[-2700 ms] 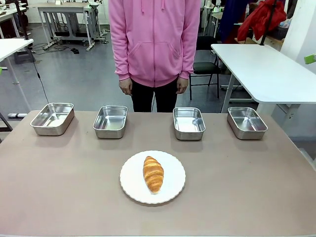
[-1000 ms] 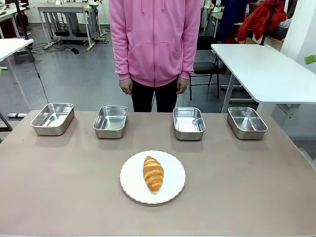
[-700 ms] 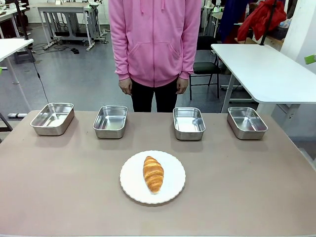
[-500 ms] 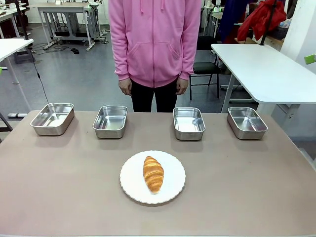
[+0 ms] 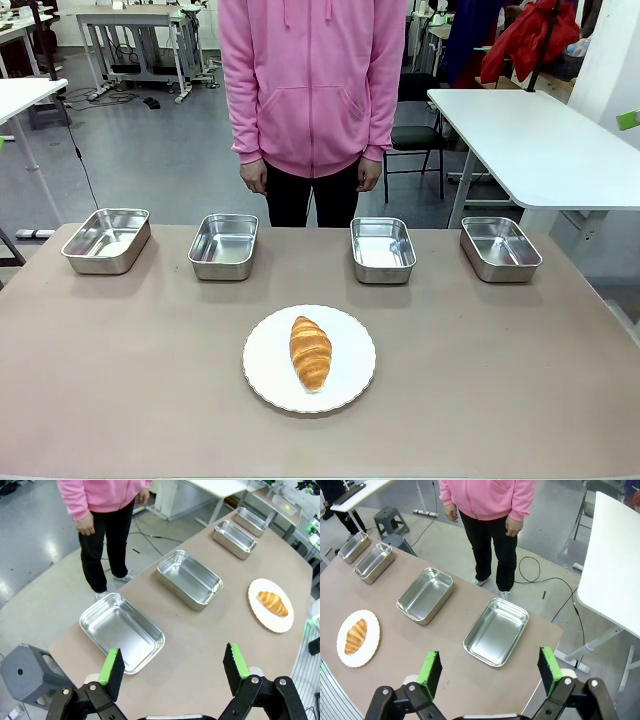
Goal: Place the bread in the container.
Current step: Place the Butter Roll into the Airtight Container indicated by the human.
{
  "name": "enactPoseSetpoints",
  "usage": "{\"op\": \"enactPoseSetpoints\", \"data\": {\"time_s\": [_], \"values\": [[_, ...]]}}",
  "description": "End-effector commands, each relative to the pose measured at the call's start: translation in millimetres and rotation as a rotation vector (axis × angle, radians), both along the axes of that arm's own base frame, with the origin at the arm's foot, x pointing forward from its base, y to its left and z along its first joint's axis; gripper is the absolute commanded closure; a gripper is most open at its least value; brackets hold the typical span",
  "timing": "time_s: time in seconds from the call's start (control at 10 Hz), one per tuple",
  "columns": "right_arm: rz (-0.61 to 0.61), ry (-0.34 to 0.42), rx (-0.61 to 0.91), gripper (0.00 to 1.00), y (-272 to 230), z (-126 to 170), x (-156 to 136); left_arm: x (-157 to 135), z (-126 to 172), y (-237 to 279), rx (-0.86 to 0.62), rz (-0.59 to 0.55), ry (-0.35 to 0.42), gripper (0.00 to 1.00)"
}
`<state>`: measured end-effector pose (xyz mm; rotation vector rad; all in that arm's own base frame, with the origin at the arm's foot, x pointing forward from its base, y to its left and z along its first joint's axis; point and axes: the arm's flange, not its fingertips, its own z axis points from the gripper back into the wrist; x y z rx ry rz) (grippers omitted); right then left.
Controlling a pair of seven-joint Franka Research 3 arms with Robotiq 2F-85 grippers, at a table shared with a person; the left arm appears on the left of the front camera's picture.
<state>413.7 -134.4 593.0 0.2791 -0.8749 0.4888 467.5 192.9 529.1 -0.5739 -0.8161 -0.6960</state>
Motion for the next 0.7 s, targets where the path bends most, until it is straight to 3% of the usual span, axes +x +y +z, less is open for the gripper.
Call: {"op": "enactPoseSetpoints", "data": {"time_s": [0.0,0.6], "values": [[0.015,-0.015,0.009,0.00,-0.6,-0.7,1.3,-0.7,-1.2,0.7,0.008,-0.009,-0.008,0.00],[0.015,-0.015,0.009,0.00,-0.6,-0.7,1.3,-0.7,-1.2,0.7,0.008,-0.009,-0.008,0.00]]}}
